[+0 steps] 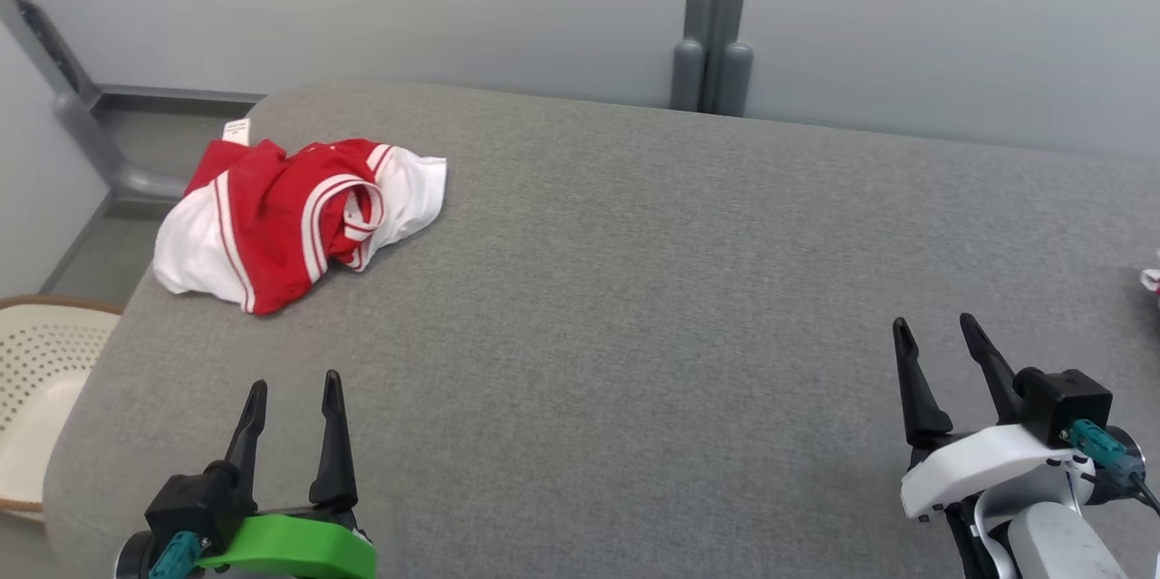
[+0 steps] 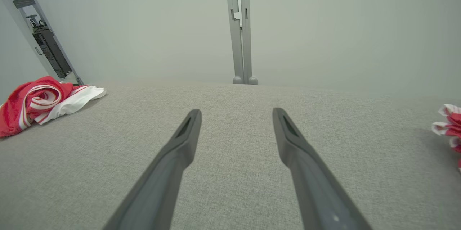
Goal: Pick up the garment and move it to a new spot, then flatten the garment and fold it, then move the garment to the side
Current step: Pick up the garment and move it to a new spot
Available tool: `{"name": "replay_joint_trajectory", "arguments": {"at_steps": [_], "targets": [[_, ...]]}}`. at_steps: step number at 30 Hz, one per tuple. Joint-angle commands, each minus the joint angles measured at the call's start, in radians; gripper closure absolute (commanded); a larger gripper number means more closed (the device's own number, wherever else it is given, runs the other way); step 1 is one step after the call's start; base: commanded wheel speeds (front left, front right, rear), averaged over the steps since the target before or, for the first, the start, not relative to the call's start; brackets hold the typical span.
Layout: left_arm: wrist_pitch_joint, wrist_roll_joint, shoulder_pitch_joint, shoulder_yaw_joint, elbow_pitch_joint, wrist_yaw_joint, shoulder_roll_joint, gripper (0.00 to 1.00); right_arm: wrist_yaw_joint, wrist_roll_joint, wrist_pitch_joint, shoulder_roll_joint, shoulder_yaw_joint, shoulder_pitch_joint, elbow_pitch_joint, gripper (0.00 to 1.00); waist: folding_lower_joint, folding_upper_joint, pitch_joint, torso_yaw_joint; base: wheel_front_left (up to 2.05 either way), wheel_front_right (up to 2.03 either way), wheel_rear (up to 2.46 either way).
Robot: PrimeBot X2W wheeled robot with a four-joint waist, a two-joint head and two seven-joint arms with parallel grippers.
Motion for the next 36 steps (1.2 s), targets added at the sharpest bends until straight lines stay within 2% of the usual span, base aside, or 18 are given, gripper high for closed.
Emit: {"name": "replay_joint_trajectory", "arguments": {"at_steps": [1,9,15,20,30,36], "targets": [[0.000,0.012,0.008,0.006,-0.004,-0.002,0.003,0.00,-0.002,0.003,-0.003,0.004,0.004,0.004,-0.004,0.00,0.0001,0.0000,0.005,0.112,0.00,0.00,0.00],[0.000,0.021,0.016,0.023,-0.007,0.001,0.003,0.00,-0.002,0.002,-0.003,0.013,0.012,0.008,0.002,0.00,0.0001,0.0000,0.003,0.228,0.00,0.00,0.00],[0.000,0.027,0.019,0.047,-0.011,-0.004,0.003,0.00,-0.002,-0.004,-0.003,0.023,0.015,0.008,0.003,0.00,0.0001,0.0000,0.002,0.269,0.00,0.00,0.00],[0.000,0.025,0.024,0.053,-0.018,-0.002,0.003,0.00,-0.002,-0.007,-0.003,0.024,0.012,0.010,-0.002,0.00,0.0001,0.0000,0.004,0.279,0.00,0.00,0.00],[0.000,0.017,0.004,0.076,-0.020,0.033,0.003,0.00,-0.002,-0.011,-0.003,0.015,0.019,0.005,-0.005,0.00,0.0001,0.0000,0.021,0.267,0.00,0.00,0.00],[0.000,-0.005,-0.077,0.078,0.040,0.026,0.003,0.00,-0.002,-0.014,-0.003,0.006,0.022,-0.002,-0.012,0.00,0.0001,0.0000,0.050,0.252,0.00,0.00,0.00]]}}
